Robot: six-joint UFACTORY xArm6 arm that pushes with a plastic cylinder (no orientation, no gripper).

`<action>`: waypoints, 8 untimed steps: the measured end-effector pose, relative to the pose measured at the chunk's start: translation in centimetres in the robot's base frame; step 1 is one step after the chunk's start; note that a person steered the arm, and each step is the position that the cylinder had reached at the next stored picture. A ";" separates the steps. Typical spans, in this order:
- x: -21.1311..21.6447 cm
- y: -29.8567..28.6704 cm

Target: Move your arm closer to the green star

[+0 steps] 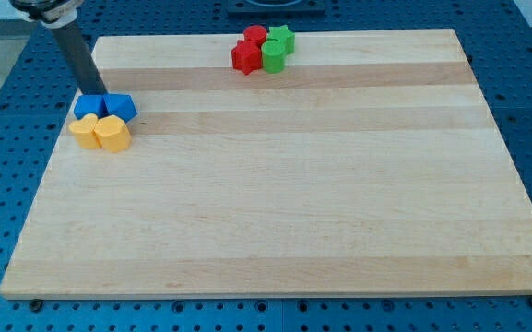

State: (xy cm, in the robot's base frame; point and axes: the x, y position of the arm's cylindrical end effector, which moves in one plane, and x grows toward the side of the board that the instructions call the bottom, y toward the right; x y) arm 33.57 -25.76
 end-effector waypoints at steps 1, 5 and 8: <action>-0.4 1.5; -2.2 27.3; -14.4 37.6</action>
State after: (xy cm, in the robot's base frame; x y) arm 19.13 11.85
